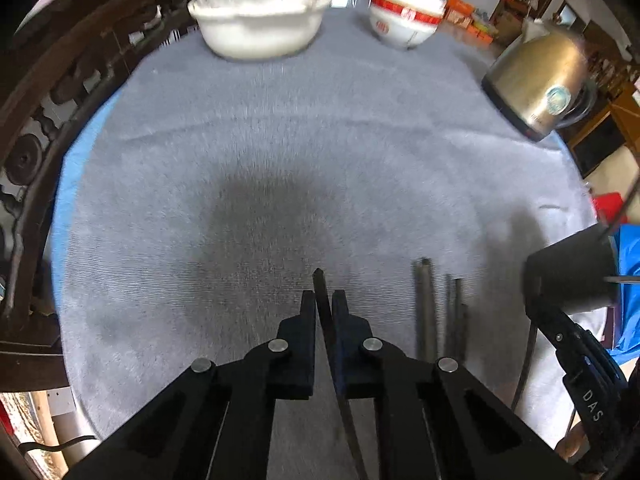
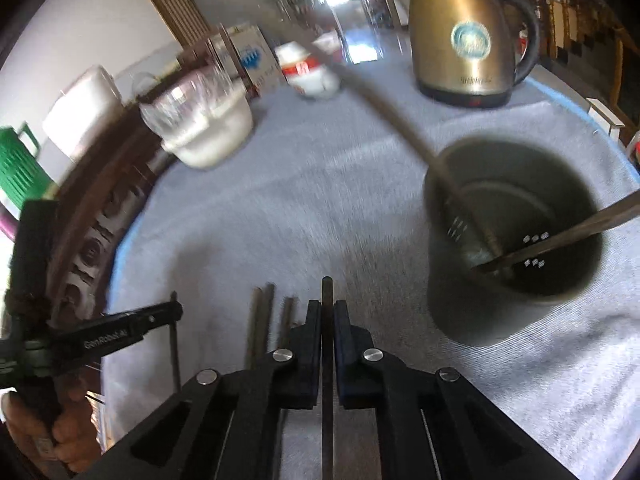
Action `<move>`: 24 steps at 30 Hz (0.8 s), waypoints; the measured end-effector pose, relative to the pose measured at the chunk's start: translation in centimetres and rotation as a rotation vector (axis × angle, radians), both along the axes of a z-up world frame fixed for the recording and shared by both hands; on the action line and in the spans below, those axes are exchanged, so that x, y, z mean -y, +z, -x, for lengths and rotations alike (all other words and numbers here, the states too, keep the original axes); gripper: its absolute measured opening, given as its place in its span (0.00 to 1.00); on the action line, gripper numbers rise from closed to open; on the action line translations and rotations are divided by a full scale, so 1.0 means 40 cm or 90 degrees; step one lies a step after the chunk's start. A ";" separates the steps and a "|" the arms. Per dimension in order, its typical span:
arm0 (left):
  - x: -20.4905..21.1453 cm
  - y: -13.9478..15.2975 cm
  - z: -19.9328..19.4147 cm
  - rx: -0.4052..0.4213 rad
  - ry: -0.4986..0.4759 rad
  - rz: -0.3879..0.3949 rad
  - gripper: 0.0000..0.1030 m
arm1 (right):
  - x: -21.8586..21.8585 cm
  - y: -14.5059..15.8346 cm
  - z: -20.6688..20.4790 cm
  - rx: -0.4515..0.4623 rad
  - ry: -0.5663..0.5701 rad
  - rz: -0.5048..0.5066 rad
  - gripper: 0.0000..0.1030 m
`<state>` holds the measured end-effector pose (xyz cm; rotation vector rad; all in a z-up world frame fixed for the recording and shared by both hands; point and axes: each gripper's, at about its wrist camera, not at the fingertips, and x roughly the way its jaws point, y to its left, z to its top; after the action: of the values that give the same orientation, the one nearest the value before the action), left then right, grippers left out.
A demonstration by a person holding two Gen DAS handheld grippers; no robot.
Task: Organize utensils
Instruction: 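Lift the left tool's chopstick over the grey cup while the right tool carries its chopstick there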
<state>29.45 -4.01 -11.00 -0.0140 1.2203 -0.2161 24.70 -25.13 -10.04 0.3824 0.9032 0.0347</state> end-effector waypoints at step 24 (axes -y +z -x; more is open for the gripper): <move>0.031 0.409 0.268 0.271 -0.030 0.058 0.06 | 0.064 0.328 0.323 0.341 -0.085 -0.019 0.06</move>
<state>18.74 -5.25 5.37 -0.0169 0.7871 -0.2992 11.80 -27.69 3.08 0.4335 0.3474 0.0270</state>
